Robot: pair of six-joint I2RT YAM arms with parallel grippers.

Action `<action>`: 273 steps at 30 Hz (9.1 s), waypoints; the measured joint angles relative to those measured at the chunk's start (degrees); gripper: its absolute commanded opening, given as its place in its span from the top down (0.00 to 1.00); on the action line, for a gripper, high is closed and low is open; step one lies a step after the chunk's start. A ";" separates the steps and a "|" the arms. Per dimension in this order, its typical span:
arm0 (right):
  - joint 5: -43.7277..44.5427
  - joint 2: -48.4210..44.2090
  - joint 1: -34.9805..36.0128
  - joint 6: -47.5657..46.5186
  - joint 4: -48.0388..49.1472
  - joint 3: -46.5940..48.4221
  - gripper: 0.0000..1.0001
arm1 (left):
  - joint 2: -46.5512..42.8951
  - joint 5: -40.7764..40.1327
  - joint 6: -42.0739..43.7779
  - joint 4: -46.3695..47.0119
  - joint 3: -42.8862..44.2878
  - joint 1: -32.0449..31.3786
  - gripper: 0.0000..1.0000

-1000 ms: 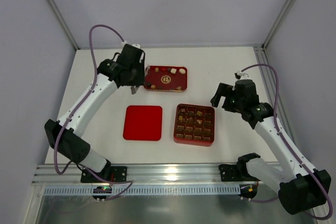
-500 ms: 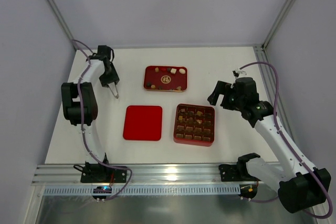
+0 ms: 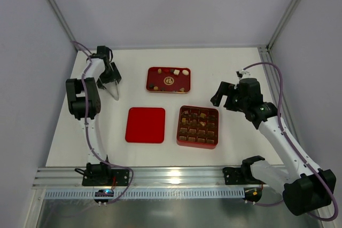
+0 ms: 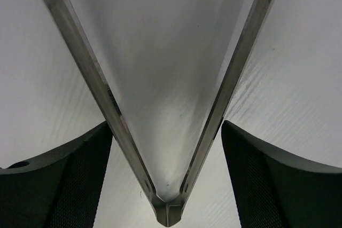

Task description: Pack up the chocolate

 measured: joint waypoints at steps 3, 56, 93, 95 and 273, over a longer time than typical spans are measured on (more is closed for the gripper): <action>0.00 0.46 0.00 0.00 0.24 -0.11 0.00 | 0.57 0.00 0.61 -0.24 0.48 -0.04 0.12; 1.44 18.34 25.42 5.22 8.46 8.61 0.00 | -28.70 18.23 7.28 1.01 -43.28 -8.17 0.64; -3.02 49.90 29.44 2.12 8.59 30.75 0.00 | -38.97 22.97 8.24 -5.07 -35.93 -5.86 1.00; -4.07 50.60 28.98 2.01 9.11 30.80 0.00 | -39.08 23.82 8.22 -5.38 -35.69 -5.57 1.00; -3.98 -5.01 -1.77 10.08 7.52 -14.75 0.00 | -23.63 46.45 -57.90 94.99 -58.27 -41.86 1.00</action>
